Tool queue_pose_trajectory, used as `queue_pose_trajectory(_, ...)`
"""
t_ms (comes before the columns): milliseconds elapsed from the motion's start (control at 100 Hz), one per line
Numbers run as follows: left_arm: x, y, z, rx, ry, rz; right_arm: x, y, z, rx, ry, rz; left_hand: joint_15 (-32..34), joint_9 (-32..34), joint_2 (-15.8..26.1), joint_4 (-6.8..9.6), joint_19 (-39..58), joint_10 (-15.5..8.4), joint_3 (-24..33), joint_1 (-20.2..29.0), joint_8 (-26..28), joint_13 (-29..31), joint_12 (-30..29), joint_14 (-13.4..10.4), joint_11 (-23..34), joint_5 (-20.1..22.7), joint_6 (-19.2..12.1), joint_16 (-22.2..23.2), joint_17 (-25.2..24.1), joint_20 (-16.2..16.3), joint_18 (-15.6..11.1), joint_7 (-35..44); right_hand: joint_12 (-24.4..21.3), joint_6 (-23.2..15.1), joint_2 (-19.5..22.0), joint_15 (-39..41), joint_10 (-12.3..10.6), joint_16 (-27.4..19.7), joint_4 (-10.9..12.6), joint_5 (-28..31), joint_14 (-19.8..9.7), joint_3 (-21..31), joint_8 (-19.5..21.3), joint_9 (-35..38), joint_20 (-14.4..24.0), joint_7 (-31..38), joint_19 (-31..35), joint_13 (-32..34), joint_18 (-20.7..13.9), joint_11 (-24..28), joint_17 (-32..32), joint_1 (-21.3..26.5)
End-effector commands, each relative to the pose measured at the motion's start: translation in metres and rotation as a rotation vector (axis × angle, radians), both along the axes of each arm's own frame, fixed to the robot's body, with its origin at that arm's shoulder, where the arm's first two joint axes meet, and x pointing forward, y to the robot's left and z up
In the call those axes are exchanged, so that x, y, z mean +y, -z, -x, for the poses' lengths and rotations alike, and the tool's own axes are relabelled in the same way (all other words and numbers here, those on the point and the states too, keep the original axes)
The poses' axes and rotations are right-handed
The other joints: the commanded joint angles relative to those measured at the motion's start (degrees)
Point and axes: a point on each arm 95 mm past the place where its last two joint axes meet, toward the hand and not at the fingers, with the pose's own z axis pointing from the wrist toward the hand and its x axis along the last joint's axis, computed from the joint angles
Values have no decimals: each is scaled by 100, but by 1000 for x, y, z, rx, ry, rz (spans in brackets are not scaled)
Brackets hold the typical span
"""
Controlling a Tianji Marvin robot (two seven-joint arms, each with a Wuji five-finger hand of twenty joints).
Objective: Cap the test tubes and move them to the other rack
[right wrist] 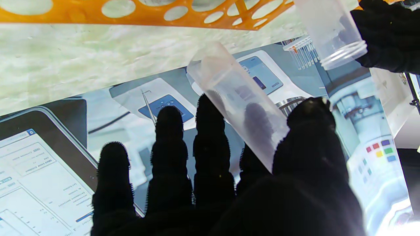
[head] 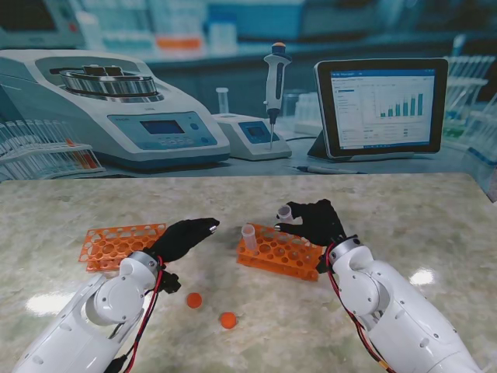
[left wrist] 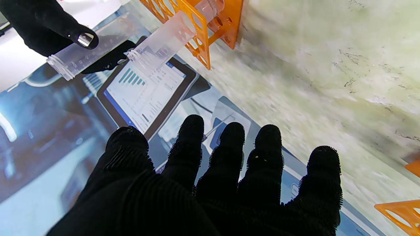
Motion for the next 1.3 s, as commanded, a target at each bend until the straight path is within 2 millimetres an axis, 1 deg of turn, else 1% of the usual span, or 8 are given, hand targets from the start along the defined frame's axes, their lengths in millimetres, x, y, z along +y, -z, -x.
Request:
queue_pose_trajectory(0, -2, -1, 1, 2, 6, 1, 6, -2, 4, -4, -8, -29, -76, -143, 146, 36, -226, -182, -93, -76, -22, -113, -93, -169, 13, 6, -22, -59, -74, 14, -145, -46, 182, -487, 797, 124, -6, 136, 263, 687, -93, 456, 200, 267, 99, 471, 172, 275, -11, 215, 72, 711)
queue_pose_trajectory(120, -2, -2, 1, 1, 6, 1, 8, -4, 6, -19, -9, -57, -73, -145, 148, 35, -225, -194, -95, -77, -22, -108, -93, -166, 13, 1, -36, -58, -74, 14, -140, -48, 609, -369, 592, 344, 115, 316, 310, 877, -108, 540, 474, 618, 199, 548, 565, 773, -285, 489, 656, 866)
queue_pose_trajectory(140, -2, -2, 1, 1, 6, 1, 9, -4, 7, -21, -10, -64, -75, -148, 147, 35, -223, -182, -97, -78, -22, -111, -93, -164, 12, 2, -29, -59, -72, 15, -147, -47, 802, -376, 229, 369, 124, 404, -50, 877, -118, 1877, 497, 667, 180, 595, 659, 854, -325, 465, 735, 168)
queue_pose_trajectory(170, -2, -2, 1, 1, 6, 1, 10, -4, 7, -24, -10, -76, -79, -145, 149, 36, -225, -186, -94, -76, -22, -120, -93, -171, 13, 0, -23, -60, -76, 14, -146, -48, 839, -370, -22, 458, 144, 439, -264, 926, -111, 2678, 519, 730, 213, 650, 735, 958, -406, 589, 872, -188)
queue_pose_trajectory(270, -2, -2, 1, 1, 7, 1, 13, -6, 9, -33, -10, -109, -72, -143, 146, 36, -222, -193, -94, -75, -22, -106, -93, -172, 12, 4, -24, -57, -71, 15, -142, -47, 1176, -322, -246, 667, 191, 647, -360, 1026, -67, 3199, 673, 959, 276, 790, 944, 1319, -595, 793, 1475, -297)
queue_pose_trajectory(900, -4, -3, 4, 1, 10, 2, 26, -11, 23, 2, -5, -334, -60, -117, 150, 37, -218, -171, -93, -53, -19, -84, -83, -162, 19, 12, -23, -45, -66, 13, -149, -40, 3319, 268, -579, 2453, -19, 2262, -418, 1011, 159, 4126, 1202, 1225, -104, 911, 2405, 2794, -368, 2747, 4040, 49)
queue_pose_trajectory(1090, -4, -3, 4, 1, 11, 2, 28, -11, 24, 20, -10, -356, -62, -106, 157, 38, -215, -182, -93, -49, -20, -86, -76, -169, 23, 9, -22, -44, -68, 13, -145, -42, 3828, 272, -461, 3447, -48, 2870, -411, 934, -2, 4029, 1342, 1114, 229, 844, 2877, 2910, -307, 3221, 4463, 74)
queue_pose_trajectory(1290, -4, -3, 5, 2, 11, 2, 30, -9, 24, 26, -21, -371, -60, -102, 157, 38, -212, -173, -93, -42, -19, -83, -69, -171, 24, 9, -23, -41, -67, 14, -144, -41, 4159, 295, -259, 4916, -77, 3203, -359, 870, -286, 3688, 1479, 1048, 1134, 782, 3480, 2960, -318, 3514, 4806, 127)
